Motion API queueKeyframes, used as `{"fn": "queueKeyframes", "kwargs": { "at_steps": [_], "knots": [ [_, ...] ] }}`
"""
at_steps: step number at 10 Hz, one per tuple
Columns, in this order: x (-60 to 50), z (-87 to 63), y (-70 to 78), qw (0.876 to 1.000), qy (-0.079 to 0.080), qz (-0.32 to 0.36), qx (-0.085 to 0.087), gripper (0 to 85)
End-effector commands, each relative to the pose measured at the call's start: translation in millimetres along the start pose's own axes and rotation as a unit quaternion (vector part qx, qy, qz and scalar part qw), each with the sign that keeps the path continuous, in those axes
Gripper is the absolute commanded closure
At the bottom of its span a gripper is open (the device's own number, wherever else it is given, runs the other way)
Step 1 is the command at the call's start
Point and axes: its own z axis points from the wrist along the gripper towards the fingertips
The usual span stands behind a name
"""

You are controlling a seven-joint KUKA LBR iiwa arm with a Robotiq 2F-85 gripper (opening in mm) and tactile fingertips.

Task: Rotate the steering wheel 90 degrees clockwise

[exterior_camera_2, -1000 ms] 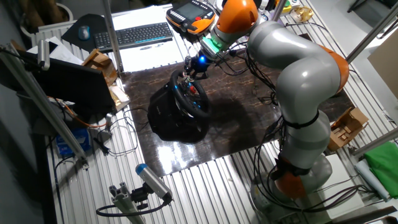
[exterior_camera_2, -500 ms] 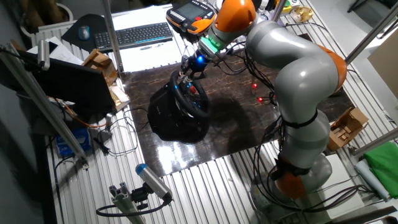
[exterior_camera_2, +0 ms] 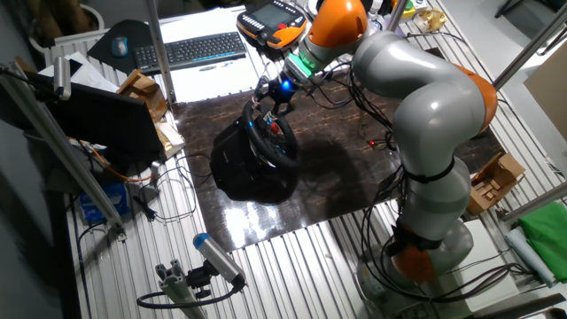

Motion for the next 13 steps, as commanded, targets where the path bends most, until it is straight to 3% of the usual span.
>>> {"fn": "queueKeyframes", "kwargs": {
  "at_steps": [1,3,5,13],
  "knots": [
    [1.8,1.4,1.4,1.0,0.007,-0.023,0.003,10.3],
    [4.6,2.8,4.3,0.998,0.013,-0.06,0.011,10.7],
    [8.2,6.1,7.4,0.996,0.021,-0.087,0.005,11.7],
    [18.3,21.2,15.5,0.987,0.02,-0.162,0.006,16.0]
  ]
}}
